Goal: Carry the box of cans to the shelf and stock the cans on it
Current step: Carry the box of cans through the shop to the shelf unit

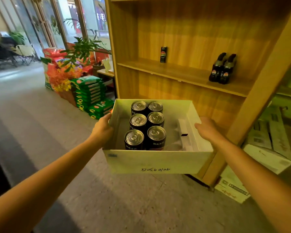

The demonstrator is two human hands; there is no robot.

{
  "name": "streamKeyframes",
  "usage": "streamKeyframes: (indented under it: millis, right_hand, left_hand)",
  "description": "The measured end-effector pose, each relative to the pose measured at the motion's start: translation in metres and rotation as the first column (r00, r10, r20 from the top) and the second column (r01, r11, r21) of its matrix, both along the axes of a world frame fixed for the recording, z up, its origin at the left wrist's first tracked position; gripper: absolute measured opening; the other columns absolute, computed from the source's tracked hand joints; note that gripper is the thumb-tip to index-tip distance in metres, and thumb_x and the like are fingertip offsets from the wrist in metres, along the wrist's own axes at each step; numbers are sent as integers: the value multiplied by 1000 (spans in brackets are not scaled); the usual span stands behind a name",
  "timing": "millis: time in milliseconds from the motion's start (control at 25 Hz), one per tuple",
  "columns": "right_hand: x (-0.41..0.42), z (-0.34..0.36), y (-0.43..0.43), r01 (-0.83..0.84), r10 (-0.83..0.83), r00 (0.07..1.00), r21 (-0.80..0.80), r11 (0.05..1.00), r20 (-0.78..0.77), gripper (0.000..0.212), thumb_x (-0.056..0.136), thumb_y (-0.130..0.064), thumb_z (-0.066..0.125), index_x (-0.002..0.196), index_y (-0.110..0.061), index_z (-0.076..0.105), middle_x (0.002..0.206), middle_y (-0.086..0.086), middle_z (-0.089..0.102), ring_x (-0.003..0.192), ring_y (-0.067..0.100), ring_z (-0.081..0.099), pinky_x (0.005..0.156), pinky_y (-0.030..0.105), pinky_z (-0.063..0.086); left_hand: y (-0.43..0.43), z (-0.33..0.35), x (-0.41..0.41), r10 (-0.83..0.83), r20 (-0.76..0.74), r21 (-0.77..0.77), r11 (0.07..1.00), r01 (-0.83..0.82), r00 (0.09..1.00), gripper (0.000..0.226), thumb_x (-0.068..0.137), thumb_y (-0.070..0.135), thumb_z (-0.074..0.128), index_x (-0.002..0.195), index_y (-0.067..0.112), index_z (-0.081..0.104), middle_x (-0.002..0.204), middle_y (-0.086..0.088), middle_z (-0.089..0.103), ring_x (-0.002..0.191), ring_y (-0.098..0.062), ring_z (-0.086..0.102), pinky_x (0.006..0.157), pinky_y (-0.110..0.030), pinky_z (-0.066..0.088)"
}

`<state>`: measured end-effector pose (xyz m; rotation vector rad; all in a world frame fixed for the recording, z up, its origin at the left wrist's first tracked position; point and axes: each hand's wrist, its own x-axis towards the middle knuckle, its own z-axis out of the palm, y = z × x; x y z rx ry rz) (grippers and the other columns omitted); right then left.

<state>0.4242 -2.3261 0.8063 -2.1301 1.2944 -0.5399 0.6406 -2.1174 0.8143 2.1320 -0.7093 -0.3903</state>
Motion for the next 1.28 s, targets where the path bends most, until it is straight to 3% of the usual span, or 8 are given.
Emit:
streamKeyframes:
  millis: [320, 440, 600, 760, 920, 1120, 1280]
  right_hand:
    - [99, -17, -90, 3, -3, 1000, 17, 1000, 5, 27, 92, -6, 40, 114, -1, 55, 112, 22, 60, 84, 27, 51, 70, 28, 35]
    - [141, -31, -116, 73, -74, 997, 27, 997, 22, 31, 92, -7, 40, 120, -2, 52, 120, 21, 58, 101, 35, 55, 77, 31, 38]
    - [205, -55, -144, 202, -204, 978, 53, 978, 42, 29, 93, -8, 39, 117, 1, 52, 119, 22, 58, 99, 35, 55, 79, 33, 40]
    - [263, -72, -160, 373, -380, 925, 140, 917, 20, 39, 96, -16, 35, 134, -5, 36, 143, 17, 39, 130, 36, 37, 105, 45, 32]
    - [298, -87, -166, 479, -481, 877, 97, 872, -6, 38, 96, -15, 35, 131, -1, 39, 138, 20, 42, 127, 36, 39, 103, 41, 33]
    - [334, -128, -181, 555, -560, 828, 158, 817, -16, 39, 96, -15, 35, 132, -1, 38, 141, 19, 40, 127, 35, 39, 104, 43, 32]
    - [354, -190, -192, 585, -588, 808, 141, 799, -18, 33, 95, -12, 38, 125, -2, 47, 129, 20, 53, 114, 35, 52, 93, 38, 42]
  left_hand:
    - [-98, -23, 112, -35, -39, 13, 999, 35, 999, 66, 85, -12, 41, 142, 20, 31, 136, -18, 49, 122, -38, 48, 97, -54, 46]
    - [-138, -38, 166, -88, -34, 20, 996, 88, 996, 66, 84, -11, 43, 141, 21, 31, 136, -18, 49, 123, -37, 48, 98, -55, 45]
    - [-198, -56, 250, -221, 18, 32, 975, 221, 975, 69, 84, -14, 41, 143, 18, 26, 139, -18, 45, 126, -35, 46, 95, -48, 47]
    - [-253, -64, 324, -357, 71, 55, 934, 353, 932, 70, 83, -13, 44, 144, 17, 24, 141, -16, 44, 127, -34, 44, 95, -44, 47]
    - [-296, -82, 370, -440, 46, 83, 897, 435, 897, 71, 83, -12, 43, 144, 18, 24, 141, -16, 43, 127, -35, 44, 97, -47, 46]
    - [-337, -138, 412, -501, -17, 123, 858, 499, 865, 73, 78, -12, 45, 141, 22, 31, 137, -14, 48, 125, -36, 46, 97, -54, 46]
    - [-357, -207, 431, -509, -62, 131, 849, 513, 858, 64, 84, 9, 53, 137, 37, 31, 128, -15, 56, 114, -36, 55, 88, -55, 51]
